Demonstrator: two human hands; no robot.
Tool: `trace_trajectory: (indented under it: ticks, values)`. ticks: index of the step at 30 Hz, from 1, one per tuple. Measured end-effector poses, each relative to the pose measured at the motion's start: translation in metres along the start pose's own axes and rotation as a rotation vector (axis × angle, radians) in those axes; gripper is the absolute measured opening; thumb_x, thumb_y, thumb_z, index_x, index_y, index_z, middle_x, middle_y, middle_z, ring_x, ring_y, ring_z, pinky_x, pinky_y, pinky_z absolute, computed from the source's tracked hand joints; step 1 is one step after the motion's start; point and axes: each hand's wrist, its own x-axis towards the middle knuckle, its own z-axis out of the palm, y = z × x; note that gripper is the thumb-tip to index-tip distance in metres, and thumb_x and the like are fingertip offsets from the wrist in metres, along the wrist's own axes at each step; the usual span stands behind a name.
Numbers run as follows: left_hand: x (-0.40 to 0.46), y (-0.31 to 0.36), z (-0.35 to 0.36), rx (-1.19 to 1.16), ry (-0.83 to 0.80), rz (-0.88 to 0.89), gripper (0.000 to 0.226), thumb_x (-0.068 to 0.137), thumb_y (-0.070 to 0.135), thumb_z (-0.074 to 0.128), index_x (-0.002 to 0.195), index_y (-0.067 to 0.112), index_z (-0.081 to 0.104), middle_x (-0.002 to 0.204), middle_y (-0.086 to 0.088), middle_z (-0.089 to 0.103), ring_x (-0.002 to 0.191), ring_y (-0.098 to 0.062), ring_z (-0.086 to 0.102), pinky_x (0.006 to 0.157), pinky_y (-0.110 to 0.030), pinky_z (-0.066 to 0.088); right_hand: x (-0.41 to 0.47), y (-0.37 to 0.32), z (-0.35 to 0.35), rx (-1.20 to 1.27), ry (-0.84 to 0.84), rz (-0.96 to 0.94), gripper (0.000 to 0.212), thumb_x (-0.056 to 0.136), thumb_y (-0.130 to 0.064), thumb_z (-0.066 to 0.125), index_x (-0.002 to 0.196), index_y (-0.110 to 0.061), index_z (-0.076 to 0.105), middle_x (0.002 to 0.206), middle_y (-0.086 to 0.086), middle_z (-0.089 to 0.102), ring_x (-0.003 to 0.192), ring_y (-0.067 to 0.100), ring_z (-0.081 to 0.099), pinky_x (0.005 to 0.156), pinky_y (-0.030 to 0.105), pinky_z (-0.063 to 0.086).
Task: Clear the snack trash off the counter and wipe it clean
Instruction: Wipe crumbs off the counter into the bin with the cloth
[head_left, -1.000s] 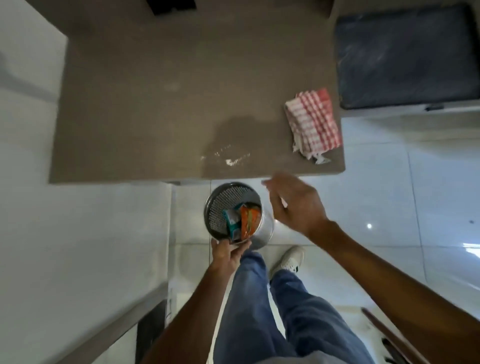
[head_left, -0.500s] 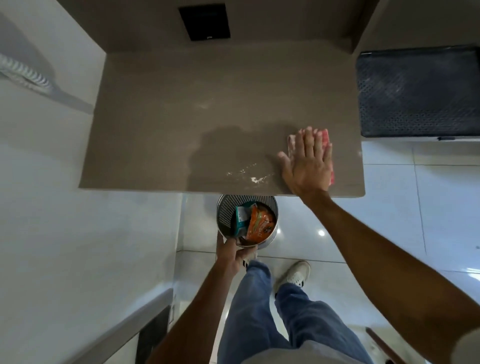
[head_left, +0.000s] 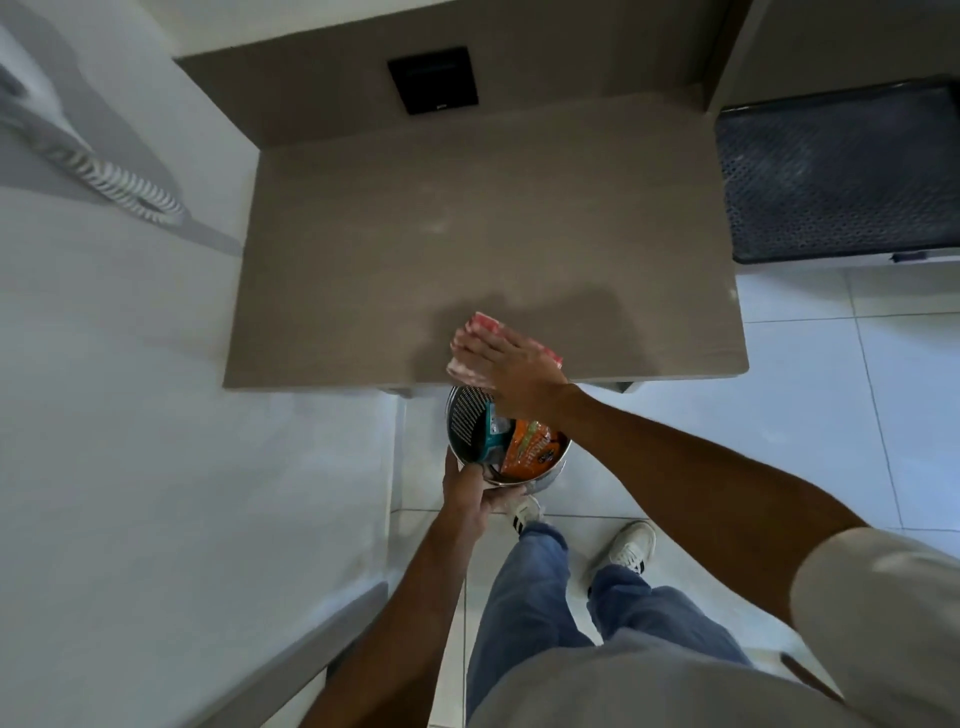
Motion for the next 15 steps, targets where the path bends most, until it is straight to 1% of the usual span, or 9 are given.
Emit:
trace_trajectory:
  ticks: [2,4,6,8,10,12,13,14,15]
  values:
    - [-0.015,0.001,0.0,-0.017,0.0,-0.014,0.064,0.099,-0.006,0.055,0.153,0.027,0.045,0.153,-0.017,0.05,0.133,-0.048,0.055,0.089,-0.066,0.061,-0.017,-0.006,-0.002,-0.004,-0.006,-0.069,0.092,0.097,-0.035,0.059,0.165,-0.02,-0.001,0.174,0.005,-0.003,0.162,0.023,-0.007,0.133,0.045,0.004]
    - [-0.029,-0.001,0.002,-0.043,0.004,-0.018,0.067,0.098,-0.01,0.053,0.154,0.026,0.043,0.155,-0.018,0.048,0.138,-0.049,0.051,0.083,-0.062,0.064,-0.038,-0.015,-0.002,-0.043,-0.012,-0.14,0.08,0.101,-0.032,0.055,0.164,-0.02,0.007,0.174,0.006,0.003,0.162,0.023,-0.004,0.133,0.046,0.006]
    - [-0.037,-0.006,0.005,-0.059,0.004,-0.013,0.066,0.099,-0.011,0.05,0.154,0.025,0.043,0.156,-0.019,0.046,0.14,-0.05,0.049,0.083,-0.061,0.063,-0.062,-0.026,-0.002,0.025,-0.068,-0.152,0.074,0.101,-0.023,0.056,0.163,-0.024,0.017,0.174,0.002,0.012,0.162,0.022,0.006,0.13,0.047,0.024]
    - [-0.044,-0.012,0.009,-0.085,-0.002,-0.011,0.067,0.098,-0.012,0.047,0.154,0.024,0.042,0.157,-0.019,0.044,0.141,-0.051,0.047,0.09,-0.064,0.06,-0.083,-0.031,-0.003,0.256,-0.122,-0.073,0.073,0.096,-0.008,0.06,0.161,-0.026,0.031,0.169,0.0,0.031,0.156,0.025,0.031,0.119,0.045,0.044]
    - [-0.047,-0.02,0.014,-0.097,-0.02,-0.01,0.067,0.098,-0.013,0.047,0.155,0.024,0.041,0.157,-0.02,0.043,0.141,-0.051,0.046,0.096,-0.069,0.056,-0.095,-0.031,-0.006,0.46,0.007,0.02,0.053,0.099,-0.001,0.054,0.149,-0.018,0.053,0.158,0.006,0.05,0.144,0.027,0.049,0.115,0.048,0.047]
    - [-0.052,-0.027,0.021,-0.062,-0.022,0.001,0.065,0.1,-0.011,0.046,0.155,0.023,0.04,0.157,-0.02,0.044,0.139,-0.051,0.048,0.098,-0.072,0.054,-0.106,-0.028,-0.015,0.76,0.181,0.172,0.032,0.106,-0.005,0.047,0.133,-0.007,0.064,0.146,0.014,0.062,0.135,0.028,0.059,0.111,0.05,0.051]
    - [-0.053,-0.031,0.025,-0.039,-0.025,0.006,0.063,0.101,-0.01,0.046,0.155,0.023,0.04,0.157,-0.02,0.044,0.139,-0.051,0.049,0.097,-0.072,0.054,-0.114,-0.026,-0.023,0.969,0.269,0.273,0.027,0.108,-0.008,0.044,0.127,-0.002,0.064,0.137,0.015,0.069,0.129,0.028,0.065,0.106,0.046,0.056]
    - [-0.054,-0.034,0.03,-0.018,-0.031,0.007,0.063,0.102,-0.009,0.046,0.155,0.023,0.04,0.157,-0.019,0.045,0.138,-0.051,0.05,0.097,-0.073,0.054,-0.121,-0.018,-0.03,1.152,0.358,0.405,0.027,0.109,-0.01,0.044,0.124,0.002,0.062,0.124,0.009,0.076,0.119,0.021,0.072,0.099,0.038,0.061]
    - [-0.056,-0.035,0.033,0.001,-0.039,0.002,0.062,0.102,-0.008,0.045,0.155,0.024,0.04,0.157,-0.019,0.045,0.138,-0.051,0.05,0.096,-0.072,0.055,-0.124,-0.007,-0.04,1.221,0.44,0.562,0.027,0.107,-0.012,0.047,0.126,0.001,0.06,0.11,-0.002,0.081,0.104,0.01,0.077,0.087,0.027,0.064]
